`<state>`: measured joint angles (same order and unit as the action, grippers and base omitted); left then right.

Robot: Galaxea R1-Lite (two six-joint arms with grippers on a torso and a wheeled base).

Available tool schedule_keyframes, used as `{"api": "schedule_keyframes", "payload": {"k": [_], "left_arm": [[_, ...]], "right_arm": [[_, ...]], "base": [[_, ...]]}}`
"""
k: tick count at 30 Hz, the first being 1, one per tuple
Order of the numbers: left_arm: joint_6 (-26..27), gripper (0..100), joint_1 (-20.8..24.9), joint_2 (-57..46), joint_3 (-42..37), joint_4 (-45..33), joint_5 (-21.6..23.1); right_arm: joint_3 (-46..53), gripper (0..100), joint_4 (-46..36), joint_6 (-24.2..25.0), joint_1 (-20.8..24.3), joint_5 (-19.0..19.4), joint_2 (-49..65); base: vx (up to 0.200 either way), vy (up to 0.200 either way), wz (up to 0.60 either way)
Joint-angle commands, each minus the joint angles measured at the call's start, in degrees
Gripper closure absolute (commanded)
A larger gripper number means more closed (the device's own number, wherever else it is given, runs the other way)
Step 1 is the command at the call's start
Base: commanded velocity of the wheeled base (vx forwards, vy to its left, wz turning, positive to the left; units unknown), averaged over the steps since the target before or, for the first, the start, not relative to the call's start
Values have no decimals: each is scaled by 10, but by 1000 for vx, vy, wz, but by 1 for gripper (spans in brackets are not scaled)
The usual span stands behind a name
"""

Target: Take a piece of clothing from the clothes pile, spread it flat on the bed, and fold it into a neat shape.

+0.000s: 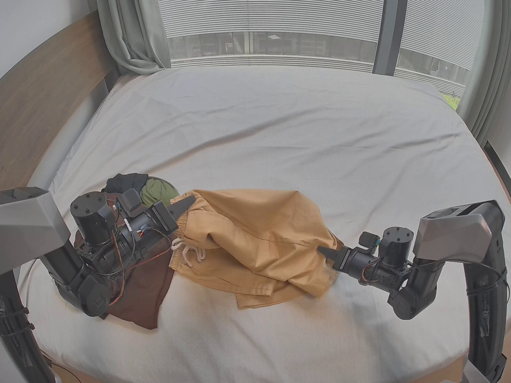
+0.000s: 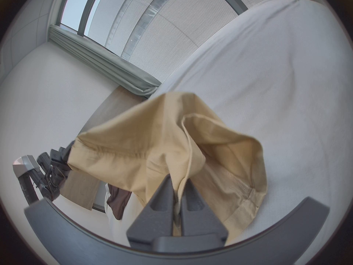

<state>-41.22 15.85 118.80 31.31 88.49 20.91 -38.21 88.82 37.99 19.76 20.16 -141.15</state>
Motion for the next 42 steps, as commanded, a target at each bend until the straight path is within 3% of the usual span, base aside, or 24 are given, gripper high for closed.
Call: {"api": "schedule_keyframes", "payload": {"k": [1,42], "left_arm": [[-2,100,0,0,0,1,0],[3,100,0,-8,0,1,1]], "right_arm": [[33,100,0,1,-10,1,88],[77,100,-3,10,-13,13,238]], "base": [[0,0,0],[0,0,0]]}}
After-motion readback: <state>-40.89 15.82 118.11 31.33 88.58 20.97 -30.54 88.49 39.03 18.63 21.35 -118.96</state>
